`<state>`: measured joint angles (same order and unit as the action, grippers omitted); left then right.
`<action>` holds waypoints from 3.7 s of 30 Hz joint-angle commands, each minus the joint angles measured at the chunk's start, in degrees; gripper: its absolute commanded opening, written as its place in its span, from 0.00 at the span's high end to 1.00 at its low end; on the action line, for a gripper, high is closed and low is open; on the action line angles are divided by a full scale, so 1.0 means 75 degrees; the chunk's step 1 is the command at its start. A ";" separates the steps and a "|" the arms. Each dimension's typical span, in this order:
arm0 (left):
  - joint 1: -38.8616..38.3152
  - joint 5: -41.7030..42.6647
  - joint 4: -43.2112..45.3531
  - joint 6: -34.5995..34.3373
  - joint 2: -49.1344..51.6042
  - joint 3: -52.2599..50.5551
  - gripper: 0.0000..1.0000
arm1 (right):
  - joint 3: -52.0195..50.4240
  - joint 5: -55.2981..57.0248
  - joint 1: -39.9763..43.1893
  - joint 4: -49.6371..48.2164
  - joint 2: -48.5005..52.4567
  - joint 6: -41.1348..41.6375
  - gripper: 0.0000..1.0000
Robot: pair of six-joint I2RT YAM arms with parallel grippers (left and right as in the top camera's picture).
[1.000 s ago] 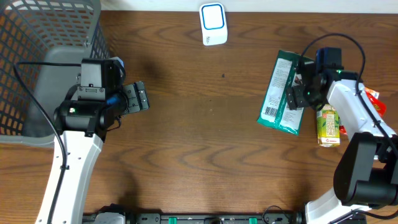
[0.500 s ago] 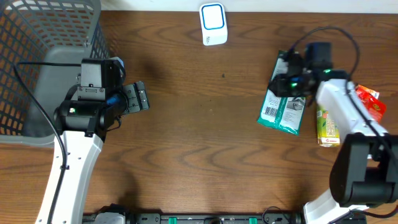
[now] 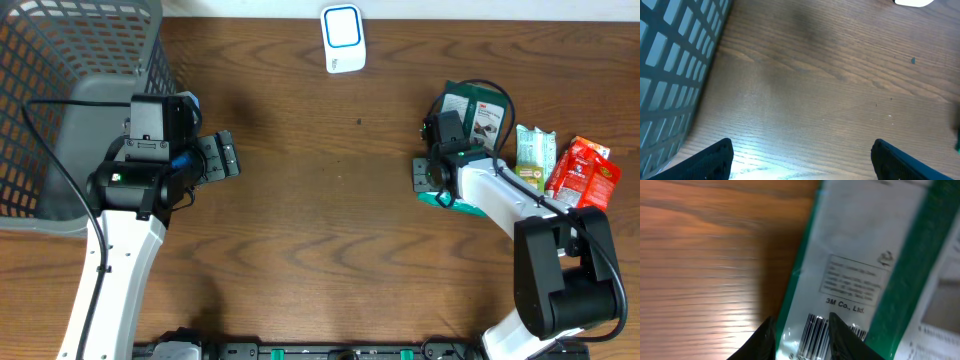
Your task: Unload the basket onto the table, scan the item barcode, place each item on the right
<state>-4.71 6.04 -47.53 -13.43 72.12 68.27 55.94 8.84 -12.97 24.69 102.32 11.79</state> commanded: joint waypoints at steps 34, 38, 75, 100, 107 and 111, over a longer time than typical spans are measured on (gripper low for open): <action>0.0020 -0.0067 -0.0003 0.0096 -0.0015 0.0178 0.11 | 0.0924 -0.0906 0.0274 0.1029 -0.1454 -0.1495 0.01; 0.0020 -0.0067 -0.0003 0.0096 -0.0015 0.0178 0.11 | 0.0924 -0.0906 0.0274 0.1026 -0.1451 -0.1495 0.01; 0.0020 -0.0067 -0.0003 0.0096 -0.0015 0.0178 0.11 | -0.1845 -0.0315 0.0644 0.0574 -1.0891 -0.1632 0.01; 0.0020 -0.0067 -0.0003 0.0096 -0.0015 0.0178 0.11 | -0.6901 -0.1105 0.1533 -0.5563 -1.3601 -0.1609 0.01; 0.0020 -0.0067 -0.0003 0.0096 -0.0015 0.0178 0.11 | -0.7361 -0.1157 0.1530 -0.5546 -1.3604 -0.1609 0.01; 0.0020 -0.0067 0.0000 0.0096 -0.0015 0.0178 0.11 | -0.7420 -0.1166 0.1521 -0.4940 -1.3607 -0.1609 0.01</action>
<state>-4.71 6.04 -47.55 -13.43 72.12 68.27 1.06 0.78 -2.26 -14.02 0.62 0.14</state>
